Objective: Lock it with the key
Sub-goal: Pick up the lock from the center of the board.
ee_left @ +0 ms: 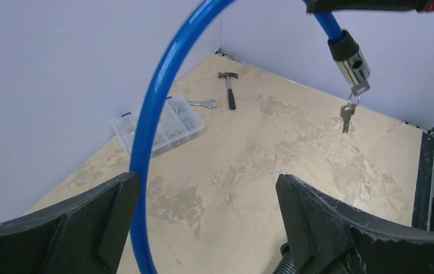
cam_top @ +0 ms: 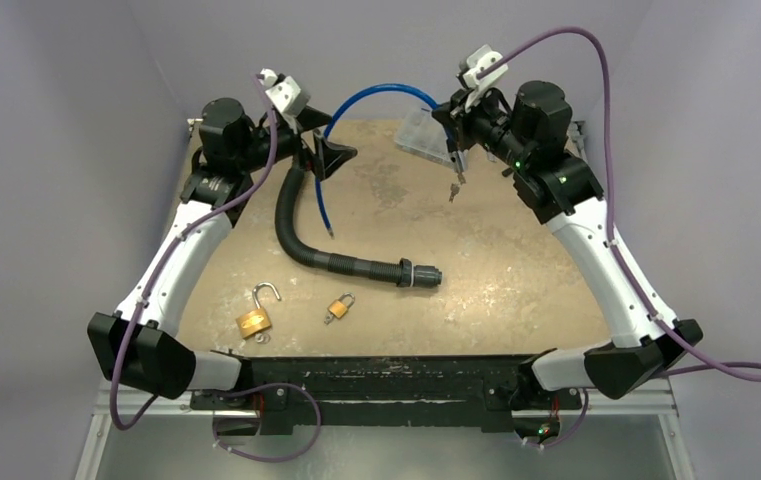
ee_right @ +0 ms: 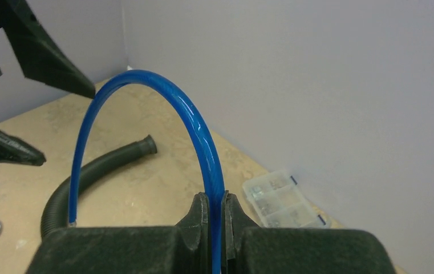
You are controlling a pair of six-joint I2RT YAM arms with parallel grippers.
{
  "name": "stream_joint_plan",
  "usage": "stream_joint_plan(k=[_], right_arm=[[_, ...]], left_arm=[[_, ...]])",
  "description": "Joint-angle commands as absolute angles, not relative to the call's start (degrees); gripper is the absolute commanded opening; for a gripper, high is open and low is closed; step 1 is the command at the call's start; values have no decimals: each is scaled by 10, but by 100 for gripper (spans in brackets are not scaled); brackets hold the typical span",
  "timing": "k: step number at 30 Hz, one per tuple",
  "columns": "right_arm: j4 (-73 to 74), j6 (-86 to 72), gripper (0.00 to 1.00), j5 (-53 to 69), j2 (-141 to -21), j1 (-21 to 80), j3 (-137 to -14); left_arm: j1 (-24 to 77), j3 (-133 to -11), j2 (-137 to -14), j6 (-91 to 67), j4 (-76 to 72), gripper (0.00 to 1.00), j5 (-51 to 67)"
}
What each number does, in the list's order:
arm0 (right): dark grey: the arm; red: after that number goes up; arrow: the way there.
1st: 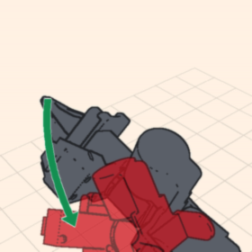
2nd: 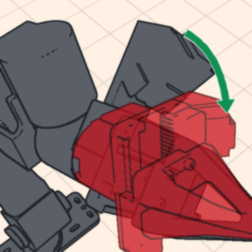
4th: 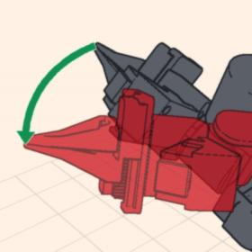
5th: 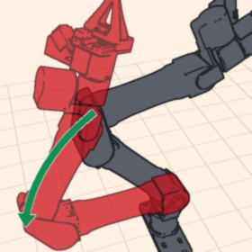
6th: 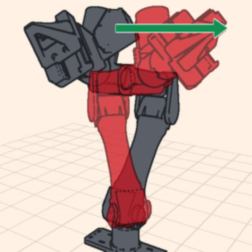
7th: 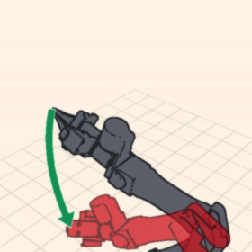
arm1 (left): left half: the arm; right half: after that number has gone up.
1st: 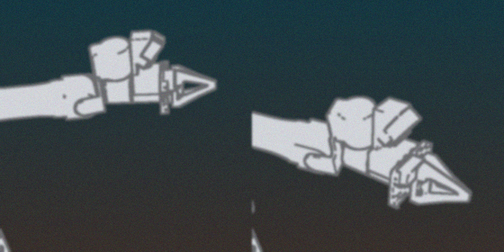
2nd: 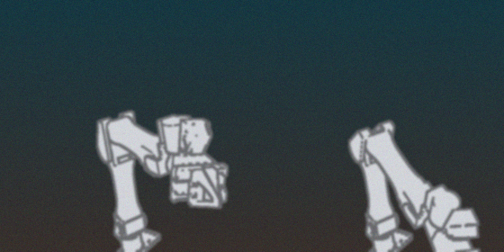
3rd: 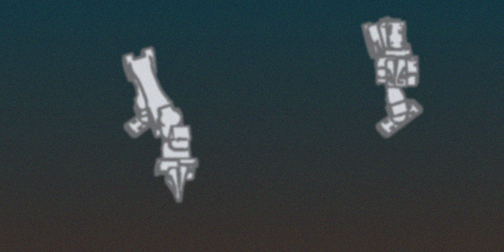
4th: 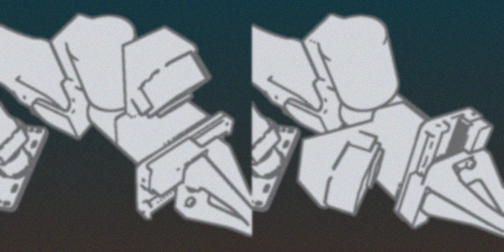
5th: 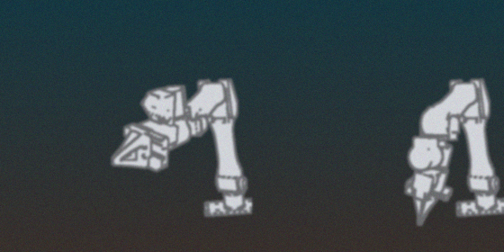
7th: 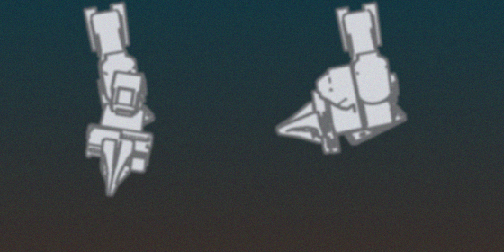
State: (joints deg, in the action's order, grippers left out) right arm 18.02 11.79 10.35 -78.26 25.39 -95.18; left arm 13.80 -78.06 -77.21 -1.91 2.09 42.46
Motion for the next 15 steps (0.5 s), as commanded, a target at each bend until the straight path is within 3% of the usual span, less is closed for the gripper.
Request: stream_joint_plan(k=[1, 12, 15], right_arm=[[162, 106, 0, 140, -757, 258, -947], [185, 118, 0, 165, -742, 260, -934], [189, 114, 0, 172, -741, 260, -935]], left_arm=[[153, -808, -787, -14, -5, 97, 368], [169, -818, -831, 48, 31, 87, 307], [179, -819, -847, 45, 30, 76, 310]])
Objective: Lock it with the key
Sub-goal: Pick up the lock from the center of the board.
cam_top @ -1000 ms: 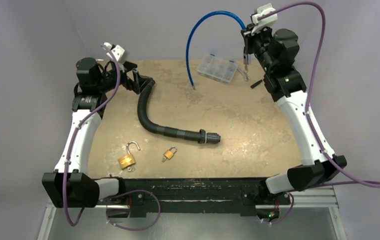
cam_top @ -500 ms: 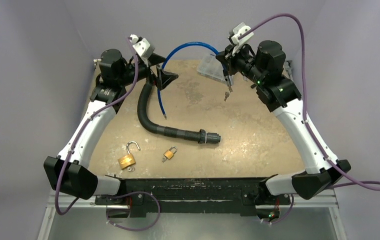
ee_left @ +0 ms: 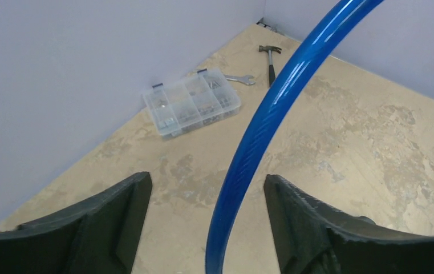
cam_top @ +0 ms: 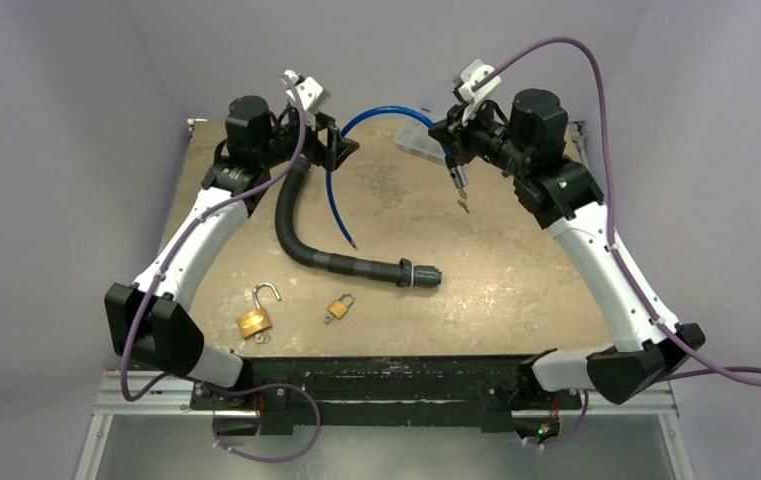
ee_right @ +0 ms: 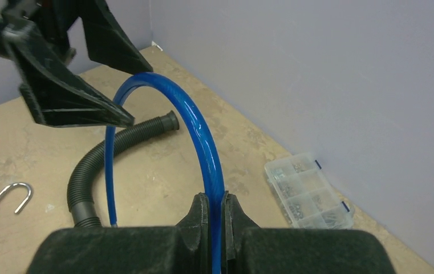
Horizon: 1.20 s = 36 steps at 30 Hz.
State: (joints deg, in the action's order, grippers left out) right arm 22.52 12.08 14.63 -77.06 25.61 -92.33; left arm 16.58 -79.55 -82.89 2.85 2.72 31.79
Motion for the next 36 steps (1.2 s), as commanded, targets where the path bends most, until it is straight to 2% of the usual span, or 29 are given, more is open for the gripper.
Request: stream_joint_plan(k=[1, 3, 7, 8, 10, 11, 12, 13, 15, 20, 23, 27, 29, 36], right_arm=[[190, 114, 0, 174, -740, 260, -935], [192, 114, 0, 174, -739, 260, -931], [197, 114, 0, 189, -738, 260, -916], [209, 106, 13, 209, -740, 260, -916], [231, 102, 58, 249, -743, 259, -915], [245, 105, 73, 261, -743, 257, -913], [255, 105, 84, 278, -742, 251, -910], [264, 104, 90, 301, -740, 243, -905], [280, 104, 97, 357, -738, 214, -895], [347, 157, 99, 484, -751, 155, -883], [386, 185, 99, 526, -756, 155, -870], [356, 174, 98, 552, -733, 155, -821], [349, 172, 94, 581, -722, 155, -801], [345, 166, 69, 623, -701, 155, -767]], left_arm=[[183, -820, -850, 46, 31, 69, 311], [191, -821, -852, 47, 31, 51, 312], [193, -816, -841, 49, 34, 0, 330], [193, -812, -835, 55, 34, 0, 337], [193, -804, -818, 90, 39, 0, 358], [193, -800, -808, 110, 45, 0, 368], [193, -800, -801, 129, 55, 0, 373], [193, -807, -800, 146, 76, 0, 381], [192, -819, -798, 176, 104, 0, 406], [192, -845, -800, 217, 144, 0, 478], [192, -857, -807, 215, 148, 0, 502], [192, -865, -813, 201, 145, 0, 542], [192, -864, -814, 183, 131, 0, 543], [192, -861, -818, 180, 126, 0, 541]])
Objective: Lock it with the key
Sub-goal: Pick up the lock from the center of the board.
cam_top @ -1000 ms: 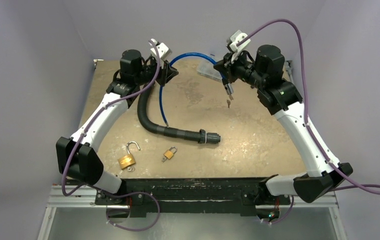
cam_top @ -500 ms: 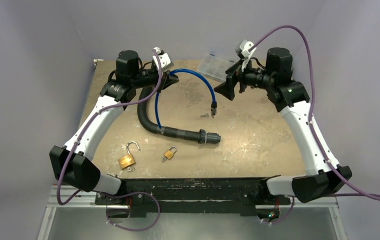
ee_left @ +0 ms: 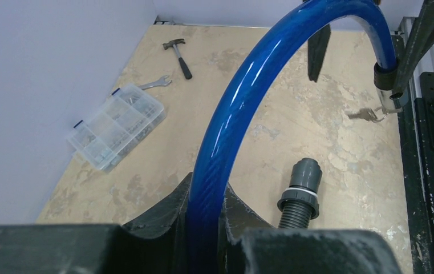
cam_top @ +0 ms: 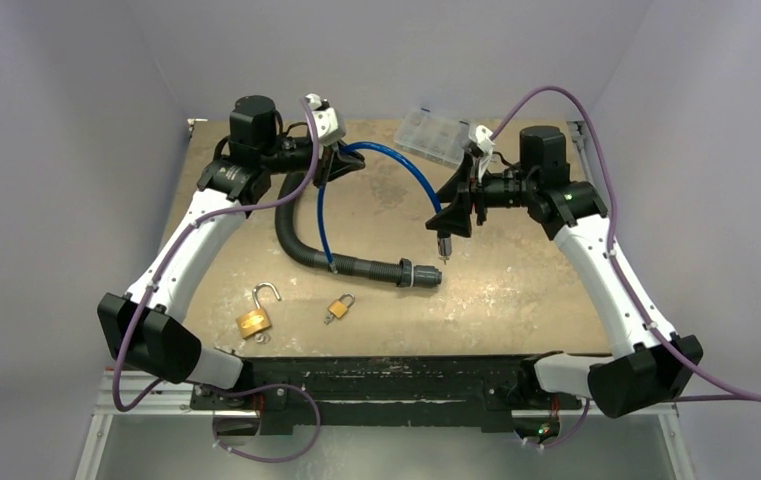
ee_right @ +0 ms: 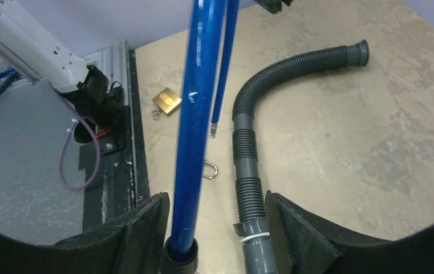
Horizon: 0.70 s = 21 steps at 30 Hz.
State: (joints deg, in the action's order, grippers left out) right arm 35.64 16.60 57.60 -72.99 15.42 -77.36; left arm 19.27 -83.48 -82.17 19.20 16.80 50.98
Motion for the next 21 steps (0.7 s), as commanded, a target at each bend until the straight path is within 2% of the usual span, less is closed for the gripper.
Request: stream_joint_plan(k=[1, 6, 8, 11, 15, 21], right_arm=[[343, 164, 67, 623, -701, 155, -766], [315, 120, 66, 619, -703, 155, -774], [311, 110, 61, 610, -705, 155, -778], [298, 85, 44, 587, -705, 155, -776], [291, 77, 2, 564, -703, 154, -771], [237, 33, 0, 508, -685, 155, -768]], left_arm=[[192, -859, -818, 181, 126, 0, 541], [193, -846, -820, 180, 123, 0, 551], [193, -841, -820, 178, 118, 0, 549], [193, -840, -820, 173, 113, 0, 548], [193, -840, -820, 150, 98, 0, 539], [193, -829, -830, 88, 72, 0, 499]])
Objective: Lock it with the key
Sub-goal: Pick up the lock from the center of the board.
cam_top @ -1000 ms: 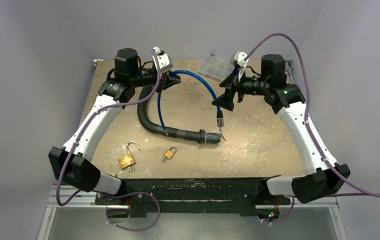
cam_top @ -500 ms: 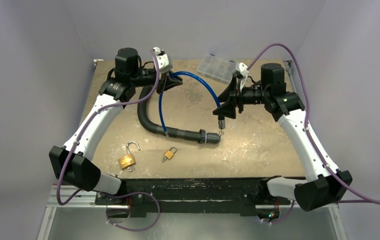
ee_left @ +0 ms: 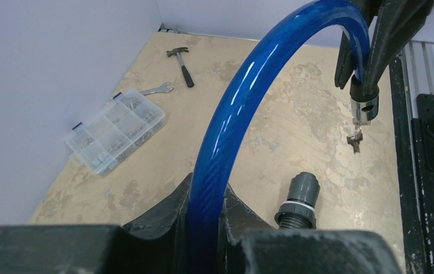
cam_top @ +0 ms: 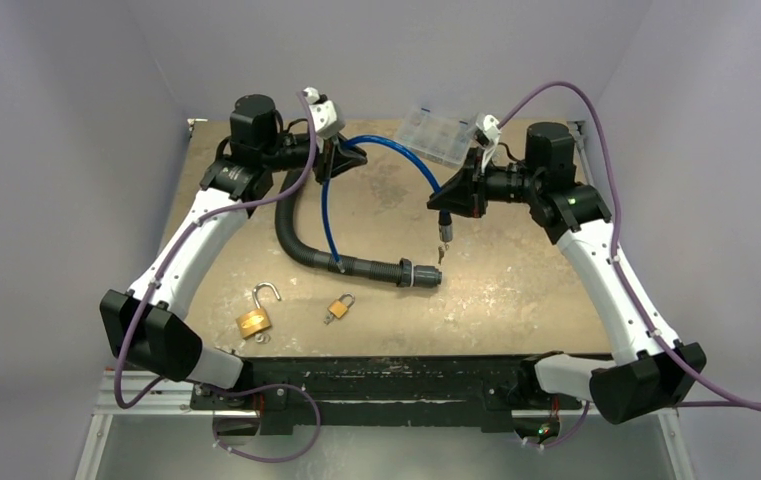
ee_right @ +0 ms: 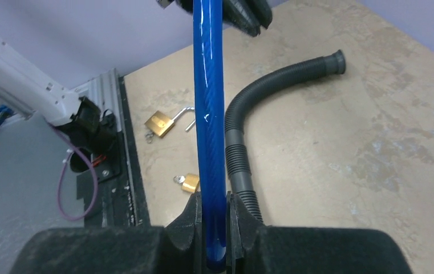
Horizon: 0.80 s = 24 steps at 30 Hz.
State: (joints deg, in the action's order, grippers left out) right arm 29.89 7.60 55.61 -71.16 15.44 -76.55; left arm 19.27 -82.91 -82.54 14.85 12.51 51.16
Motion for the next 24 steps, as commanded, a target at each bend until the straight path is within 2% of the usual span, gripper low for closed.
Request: stream_joint_plan(k=[1, 6, 12, 18, 24], right_arm=[[216, 22, 0, 493, -679, 154, -764], [181, 5, 0, 444, -665, 155, -774], [158, -18, 0, 387, -667, 155, -806], [116, -59, 0, 387, -681, 153, -835], [105, -88, 0, 400, -700, 153, -880]], left_arm=[[193, -829, -833, 80, 75, 6, 485], [185, -813, -835, 39, 80, 44, 428], [105, -738, -805, -111, -47, 79, 461], [86, -634, -763, -105, -105, 88, 469], [89, -571, -752, -83, -147, 87, 456]])
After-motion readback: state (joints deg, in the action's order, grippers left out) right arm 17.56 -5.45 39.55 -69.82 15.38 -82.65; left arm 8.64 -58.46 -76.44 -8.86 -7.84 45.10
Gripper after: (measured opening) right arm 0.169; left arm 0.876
